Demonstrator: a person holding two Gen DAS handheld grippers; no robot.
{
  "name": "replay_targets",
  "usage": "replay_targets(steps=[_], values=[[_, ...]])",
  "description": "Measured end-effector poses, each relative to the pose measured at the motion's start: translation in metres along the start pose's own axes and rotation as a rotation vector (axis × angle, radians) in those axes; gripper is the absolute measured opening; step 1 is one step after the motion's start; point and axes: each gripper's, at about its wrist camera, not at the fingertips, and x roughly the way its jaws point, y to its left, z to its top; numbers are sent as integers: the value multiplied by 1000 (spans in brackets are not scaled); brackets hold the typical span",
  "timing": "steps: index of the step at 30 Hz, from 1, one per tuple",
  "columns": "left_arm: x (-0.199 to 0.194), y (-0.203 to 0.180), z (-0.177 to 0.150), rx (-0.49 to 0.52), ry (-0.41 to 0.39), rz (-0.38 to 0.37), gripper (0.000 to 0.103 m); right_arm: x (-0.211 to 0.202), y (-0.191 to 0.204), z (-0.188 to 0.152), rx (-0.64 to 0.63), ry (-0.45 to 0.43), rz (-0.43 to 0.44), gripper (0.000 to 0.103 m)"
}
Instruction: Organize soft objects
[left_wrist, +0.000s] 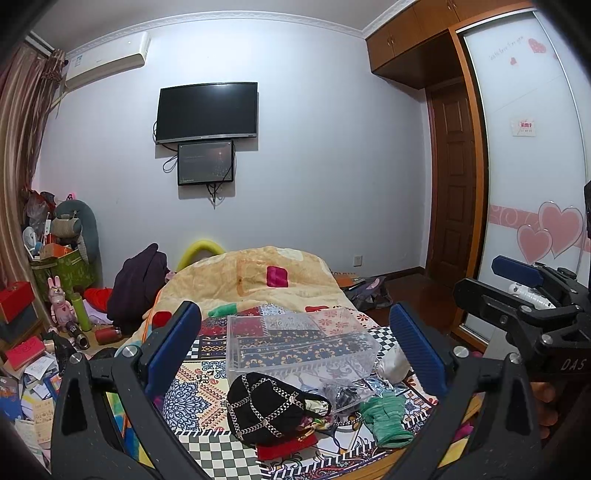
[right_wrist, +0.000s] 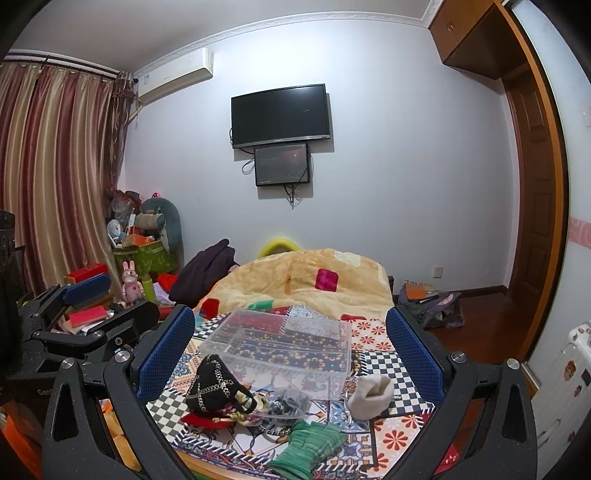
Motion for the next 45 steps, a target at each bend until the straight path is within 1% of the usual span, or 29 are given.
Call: replay_targets(steps=[12, 14, 16, 19, 20, 22, 23, 24, 25, 26, 27, 31, 32, 33, 35, 37, 42, 45], values=[[0, -1, 0, 17, -7, -2, 103, 0, -1, 0, 2, 3, 0, 103], [3, -1, 0, 21, 5, -16, 103, 2, -2, -1, 2, 8, 3, 103], [9, 1, -2, 15, 34, -32, 103, 5, -6, -3, -1, 21, 5, 103], [21, 4, -12, -12, 84, -44, 103, 14, -13, -10, 2, 58, 6, 103], [24, 4, -15, -38, 75, -54, 103, 18, -17, -14, 8, 77, 4, 103], [33, 6, -22, -44, 113, -58, 103, 25, -25, -20, 25, 110, 2, 103], [37, 7, -25, -46, 126, -60, 98, 30, -30, -24, 41, 130, 0, 103], [41, 7, -30, -65, 107, -66, 95, 33, -34, -27, 53, 143, 0, 103], [48, 9, -35, -68, 134, -68, 88, 37, -38, -30, 65, 160, 1, 103], [53, 8, -39, -93, 79, -77, 84, 41, -43, -33, 77, 176, 4, 102], [58, 9, -44, -112, 114, -77, 83, 43, -45, -36, 83, 190, 4, 101], [82, 22, -64, -140, 195, -47, 74, 57, -57, -49, 94, 249, -15, 92], [88, 26, -68, -142, 230, -41, 69, 61, -60, -53, 100, 266, -20, 89], [95, 28, -72, -156, 249, -42, 66, 68, -66, -57, 111, 289, -26, 88], [110, 33, -81, -194, 303, -54, 56, 76, -73, -64, 130, 328, -40, 82], [118, 33, -86, -223, 343, -60, 55, 86, -82, -70, 149, 365, -60, 78], [142, 30, -101, -218, 397, -57, 54, 108, -102, -84, 203, 441, -100, 68], [150, 33, -111, -222, 426, -70, 47, 118, -106, -90, 226, 481, -94, 61]])
